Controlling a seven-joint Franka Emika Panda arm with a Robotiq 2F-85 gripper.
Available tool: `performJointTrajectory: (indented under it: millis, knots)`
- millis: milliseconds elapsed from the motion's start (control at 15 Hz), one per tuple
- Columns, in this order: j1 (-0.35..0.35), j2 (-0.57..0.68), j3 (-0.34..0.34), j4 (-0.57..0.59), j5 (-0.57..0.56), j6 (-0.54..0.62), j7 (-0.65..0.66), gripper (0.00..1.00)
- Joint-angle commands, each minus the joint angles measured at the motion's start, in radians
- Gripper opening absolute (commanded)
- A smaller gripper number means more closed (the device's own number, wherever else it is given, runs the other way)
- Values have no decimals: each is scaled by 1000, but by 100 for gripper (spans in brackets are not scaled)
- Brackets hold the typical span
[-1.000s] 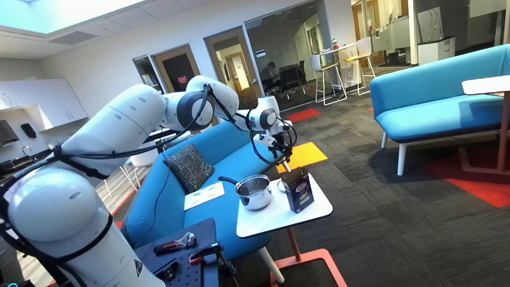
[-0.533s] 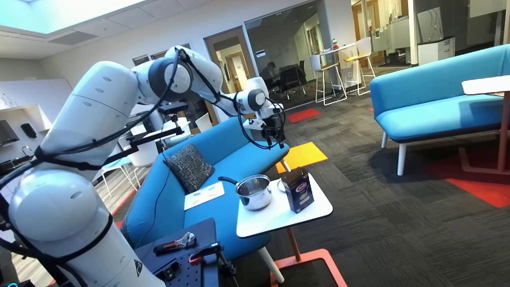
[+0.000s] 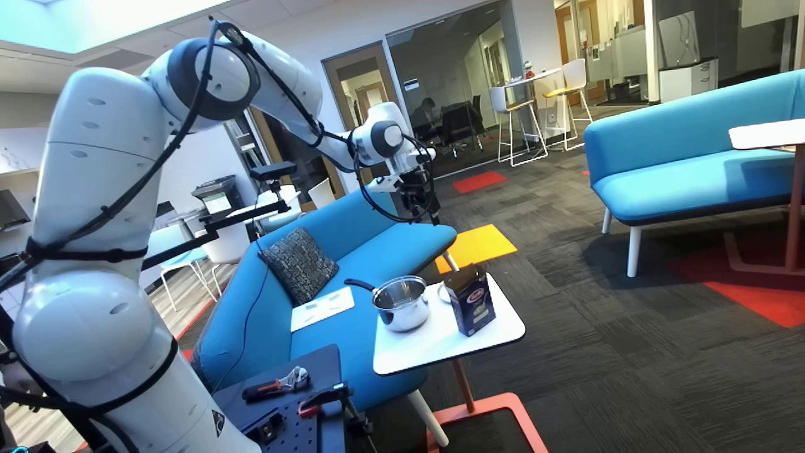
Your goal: Remove the glass lid from the silver pot
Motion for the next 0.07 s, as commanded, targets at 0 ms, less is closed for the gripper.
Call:
performJointTrajectory:
  millis: [0]
  knots:
    - [-22,-19,22,-23,-14,-1,8,100]
